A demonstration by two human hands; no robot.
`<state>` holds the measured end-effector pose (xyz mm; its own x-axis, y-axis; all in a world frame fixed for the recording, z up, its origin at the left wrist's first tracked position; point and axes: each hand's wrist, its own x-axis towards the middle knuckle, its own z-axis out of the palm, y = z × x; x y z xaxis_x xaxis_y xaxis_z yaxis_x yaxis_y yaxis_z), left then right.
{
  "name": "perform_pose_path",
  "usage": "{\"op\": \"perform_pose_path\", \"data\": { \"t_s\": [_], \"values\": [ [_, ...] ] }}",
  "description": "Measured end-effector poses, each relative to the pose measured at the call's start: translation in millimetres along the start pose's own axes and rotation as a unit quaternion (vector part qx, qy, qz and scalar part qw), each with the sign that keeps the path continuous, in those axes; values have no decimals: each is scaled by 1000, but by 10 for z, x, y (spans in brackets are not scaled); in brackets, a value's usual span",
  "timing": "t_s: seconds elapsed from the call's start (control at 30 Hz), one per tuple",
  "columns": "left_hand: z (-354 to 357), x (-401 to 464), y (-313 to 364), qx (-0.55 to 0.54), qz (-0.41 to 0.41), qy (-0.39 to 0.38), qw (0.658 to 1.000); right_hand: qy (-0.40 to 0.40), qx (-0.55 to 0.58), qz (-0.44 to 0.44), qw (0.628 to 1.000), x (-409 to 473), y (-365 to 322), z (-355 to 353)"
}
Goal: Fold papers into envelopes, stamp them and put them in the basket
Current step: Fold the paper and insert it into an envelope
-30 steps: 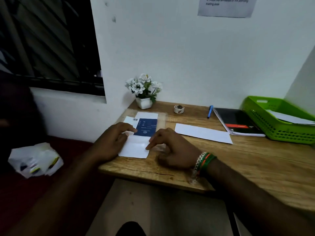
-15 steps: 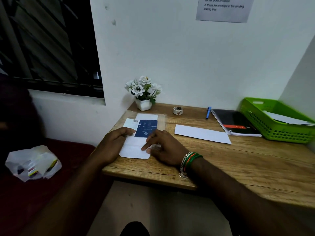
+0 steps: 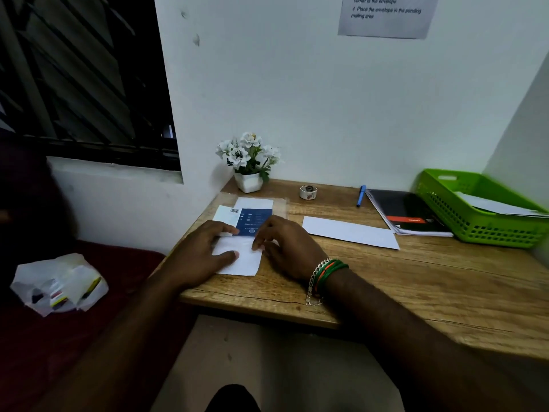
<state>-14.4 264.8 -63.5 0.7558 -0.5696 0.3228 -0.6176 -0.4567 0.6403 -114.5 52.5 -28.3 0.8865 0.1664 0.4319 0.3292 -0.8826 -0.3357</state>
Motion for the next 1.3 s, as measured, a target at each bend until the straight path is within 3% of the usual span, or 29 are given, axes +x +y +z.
{"op": "perform_pose_path", "data": {
  "t_s": [0.13,0.5,0.8,1.0,1.3],
  "values": [
    [9,-5,-6,18,25,15,999,11,2,4,1000,-6,19,10],
    [26,23,45,0,-11,39,999,-109,9,16,994,-93,60,-90],
    [2,10,71,-39,-31,44,998,-6,-50,-7,999,-88,19,1],
    [14,27,50,-49,-49,47,997,12,-57,-16,998,-108,-70,25],
    [-53,-43,137,-57,-4,129,990,90,-63,-16,994,-169,-158,30]
  ]
}}
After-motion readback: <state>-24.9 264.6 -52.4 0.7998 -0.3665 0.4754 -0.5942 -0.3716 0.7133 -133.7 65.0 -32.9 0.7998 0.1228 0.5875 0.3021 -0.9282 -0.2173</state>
